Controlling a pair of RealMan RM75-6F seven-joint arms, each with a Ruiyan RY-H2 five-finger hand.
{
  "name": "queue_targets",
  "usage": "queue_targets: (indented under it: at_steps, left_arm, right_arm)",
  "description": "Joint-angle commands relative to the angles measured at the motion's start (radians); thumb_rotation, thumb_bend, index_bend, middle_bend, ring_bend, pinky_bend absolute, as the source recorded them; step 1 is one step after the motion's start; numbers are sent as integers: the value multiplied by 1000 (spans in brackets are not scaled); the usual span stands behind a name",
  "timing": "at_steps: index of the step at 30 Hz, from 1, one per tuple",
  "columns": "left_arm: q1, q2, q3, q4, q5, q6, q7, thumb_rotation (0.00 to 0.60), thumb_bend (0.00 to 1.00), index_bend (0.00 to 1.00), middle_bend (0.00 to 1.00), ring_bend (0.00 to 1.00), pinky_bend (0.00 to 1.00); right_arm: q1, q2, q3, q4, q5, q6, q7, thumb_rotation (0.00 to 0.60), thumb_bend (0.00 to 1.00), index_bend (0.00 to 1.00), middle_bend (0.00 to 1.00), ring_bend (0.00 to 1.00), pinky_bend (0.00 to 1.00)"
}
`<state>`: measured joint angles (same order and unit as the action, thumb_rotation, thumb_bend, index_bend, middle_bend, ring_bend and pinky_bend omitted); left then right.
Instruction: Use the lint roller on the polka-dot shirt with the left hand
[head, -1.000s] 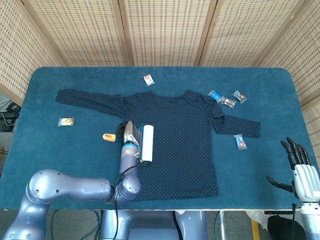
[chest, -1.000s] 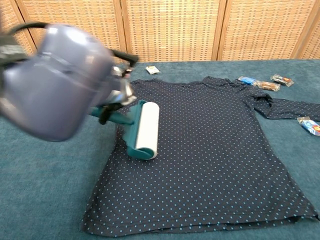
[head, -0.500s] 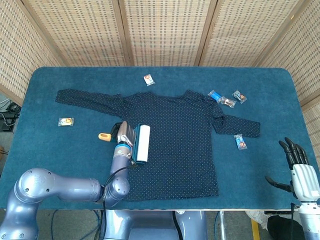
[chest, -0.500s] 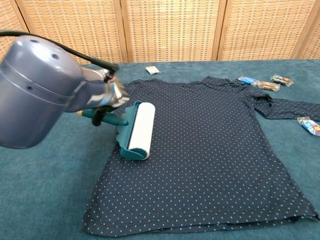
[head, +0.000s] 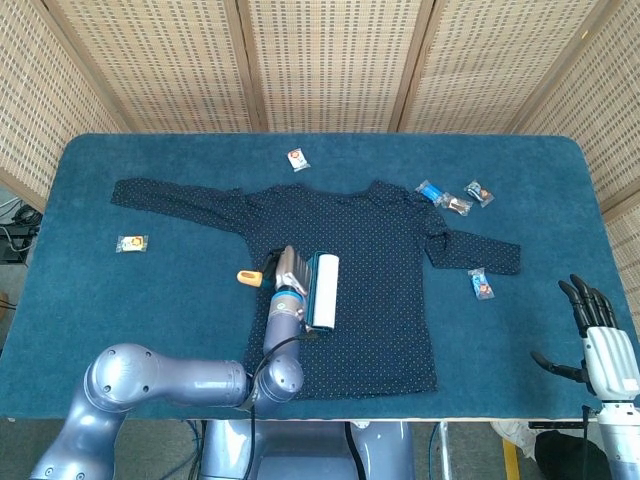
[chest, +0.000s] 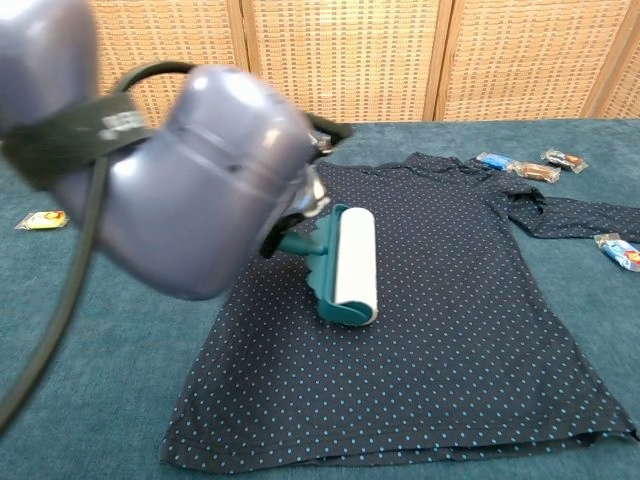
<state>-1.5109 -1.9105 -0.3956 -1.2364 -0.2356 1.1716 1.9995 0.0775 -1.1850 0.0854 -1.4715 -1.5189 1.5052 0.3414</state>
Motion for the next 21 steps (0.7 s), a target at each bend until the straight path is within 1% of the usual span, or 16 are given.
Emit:
queue_targets:
  at_steps: [1, 4, 7, 12, 15, 21]
  left_arm:
    - [-48, -45, -39, 60, -28, 7, 29, 600, 1000, 869, 843, 744, 722]
    - [-77, -75, -60, 104, -39, 8, 50, 600, 1000, 869, 843, 744, 722]
    - [-92, -95, -76, 124, -48, 9, 63, 600, 1000, 869, 843, 744, 722]
    - [-85, -98, -76, 116, -44, 15, 71, 600, 1000, 869, 843, 744, 722]
    - [-62, -76, -65, 86, -39, 37, 68, 600, 1000, 869, 843, 745, 722]
    - [26, 16, -17, -48, -12, 70, 29, 600, 1000, 869, 843, 745, 721]
  right_arm:
    - [0, -1, 0, 2, 0, 0, 3, 600, 125, 27, 0, 0, 0]
    - [0, 0, 0, 4, -2, 3, 8, 600, 124, 27, 0, 0, 0]
    - [-1, 0, 0, 5, -4, 7, 12, 600, 125, 27, 0, 0, 0]
    - [0, 0, -1, 6, -3, 4, 14, 600, 125, 27, 0, 0, 0]
    - [0, -1, -2, 7, -11, 10, 13, 600, 125, 28, 0, 0, 0]
    - [-3, -1, -7, -2, -28, 26, -6, 600, 125, 30, 0, 0, 0]
